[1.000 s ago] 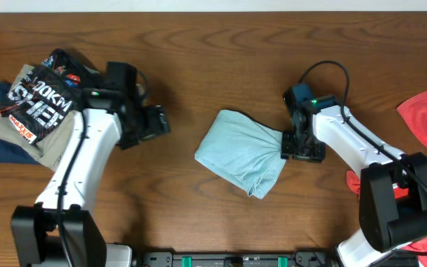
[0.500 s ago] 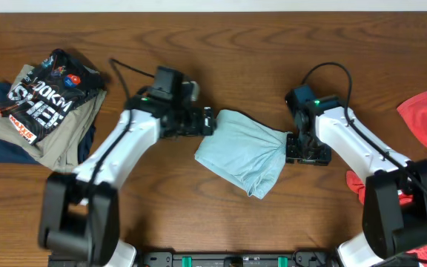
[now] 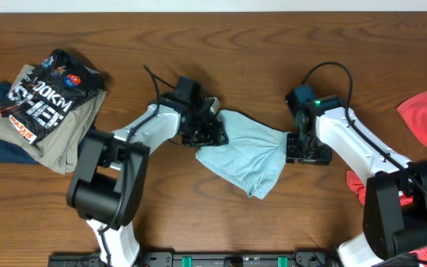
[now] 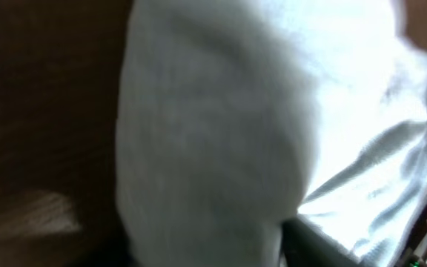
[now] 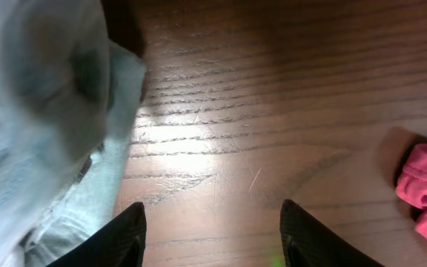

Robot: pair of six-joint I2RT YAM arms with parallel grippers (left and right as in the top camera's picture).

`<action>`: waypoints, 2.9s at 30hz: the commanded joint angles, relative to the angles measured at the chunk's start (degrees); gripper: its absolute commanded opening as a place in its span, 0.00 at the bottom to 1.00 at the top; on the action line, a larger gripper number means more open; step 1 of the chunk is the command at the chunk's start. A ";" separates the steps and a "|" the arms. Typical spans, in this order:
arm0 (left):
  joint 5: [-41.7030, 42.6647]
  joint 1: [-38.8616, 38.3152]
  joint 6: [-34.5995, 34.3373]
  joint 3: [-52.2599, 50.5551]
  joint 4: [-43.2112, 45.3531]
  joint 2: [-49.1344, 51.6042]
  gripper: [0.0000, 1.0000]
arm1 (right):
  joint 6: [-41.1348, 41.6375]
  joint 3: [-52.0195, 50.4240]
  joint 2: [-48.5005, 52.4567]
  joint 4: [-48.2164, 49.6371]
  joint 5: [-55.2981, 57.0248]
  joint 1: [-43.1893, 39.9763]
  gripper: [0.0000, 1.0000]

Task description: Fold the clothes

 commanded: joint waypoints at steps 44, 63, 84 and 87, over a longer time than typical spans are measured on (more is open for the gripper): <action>-29.07 56.70 -5.42 11.50 -0.50 -15.26 0.98 | -1.03 0.37 -1.29 -1.55 4.55 -3.80 0.68; -26.67 20.04 2.62 11.47 -15.28 -18.29 0.98 | -11.15 2.16 -1.33 14.19 -16.57 -6.01 0.99; -30.69 13.49 -0.59 4.35 -44.41 -36.63 0.98 | -12.92 4.61 -21.38 -2.36 -8.48 -16.68 0.99; -35.41 13.33 -3.08 -1.42 -38.71 -49.24 0.98 | -11.91 -1.99 -31.12 3.74 -5.99 -16.65 0.99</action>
